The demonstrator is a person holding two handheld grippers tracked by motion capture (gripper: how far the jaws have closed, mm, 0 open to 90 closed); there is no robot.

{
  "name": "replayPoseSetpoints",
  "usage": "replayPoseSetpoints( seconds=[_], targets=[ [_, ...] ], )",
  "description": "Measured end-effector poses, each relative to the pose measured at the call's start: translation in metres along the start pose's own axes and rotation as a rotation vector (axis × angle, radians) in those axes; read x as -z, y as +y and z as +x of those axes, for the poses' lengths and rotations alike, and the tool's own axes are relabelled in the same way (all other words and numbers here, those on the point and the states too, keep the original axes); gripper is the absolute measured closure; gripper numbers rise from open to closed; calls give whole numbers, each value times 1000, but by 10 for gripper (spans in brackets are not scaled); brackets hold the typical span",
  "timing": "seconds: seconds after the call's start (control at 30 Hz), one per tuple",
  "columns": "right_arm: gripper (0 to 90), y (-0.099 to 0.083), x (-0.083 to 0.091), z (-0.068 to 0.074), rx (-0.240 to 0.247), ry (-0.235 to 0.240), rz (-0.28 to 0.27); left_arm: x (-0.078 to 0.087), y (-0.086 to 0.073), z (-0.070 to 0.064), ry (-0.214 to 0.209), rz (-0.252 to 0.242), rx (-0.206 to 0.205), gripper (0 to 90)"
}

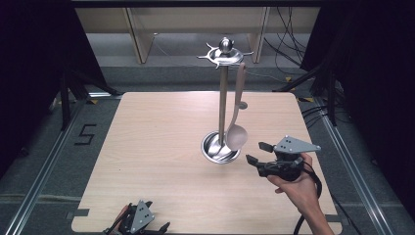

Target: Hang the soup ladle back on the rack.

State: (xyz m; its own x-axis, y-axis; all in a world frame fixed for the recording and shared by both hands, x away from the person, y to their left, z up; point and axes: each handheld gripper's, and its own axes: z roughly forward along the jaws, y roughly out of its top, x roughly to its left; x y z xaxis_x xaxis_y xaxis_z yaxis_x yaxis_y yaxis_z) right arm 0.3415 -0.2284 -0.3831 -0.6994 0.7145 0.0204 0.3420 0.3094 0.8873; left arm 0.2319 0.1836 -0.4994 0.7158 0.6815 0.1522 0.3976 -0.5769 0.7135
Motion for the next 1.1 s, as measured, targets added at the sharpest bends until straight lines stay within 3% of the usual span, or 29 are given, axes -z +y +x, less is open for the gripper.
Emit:
replayPoseSetpoints(
  seconds=[0.03,0.1,0.13,0.17,0.2,0.27,0.5,0.53,0.6,0.63,0.73,0.8,0.97,1.03,1.07,1.1],
  targets=[
    [372,-4,-1,2,-26,7,5,0,0,1,2,-4,-8,149],
    [370,-9,-1,0,-18,-2,12,0,0,2,6,1,-20,148],
    [370,-12,-2,1,-30,1,8,-2,-1,-1,14,-15,24,148],
    [370,-14,-1,1,-33,3,19,-2,0,0,17,-16,-4,148],
    [370,-18,0,0,-11,-14,15,-2,0,-1,7,-20,19,149],
    [370,-20,1,1,-16,-12,28,0,1,1,-1,-5,-18,148],
    [366,-35,3,4,19,-30,35,0,0,1,1,-1,-14,149],
    [364,-36,3,6,2,-35,38,0,0,1,1,0,-14,148],
    [361,-39,3,5,24,-34,36,0,0,0,1,-1,-14,148],
    [358,-41,4,7,7,-21,60,0,0,0,0,-1,-11,148],
    [354,-44,3,6,49,-31,56,0,0,0,-5,-2,1,148],
    [352,-47,3,8,37,-26,77,0,0,0,1,-2,-13,148],
    [343,-55,2,8,52,-29,84,0,0,0,11,-12,-1,148],
    [342,-58,3,11,23,-23,103,0,0,0,1,-2,-15,149],
    [342,-59,3,9,50,-31,95,-1,0,-1,6,-7,-4,149],
    [341,-61,4,11,31,-27,111,-1,0,-1,9,-15,3,148]
  ],
)
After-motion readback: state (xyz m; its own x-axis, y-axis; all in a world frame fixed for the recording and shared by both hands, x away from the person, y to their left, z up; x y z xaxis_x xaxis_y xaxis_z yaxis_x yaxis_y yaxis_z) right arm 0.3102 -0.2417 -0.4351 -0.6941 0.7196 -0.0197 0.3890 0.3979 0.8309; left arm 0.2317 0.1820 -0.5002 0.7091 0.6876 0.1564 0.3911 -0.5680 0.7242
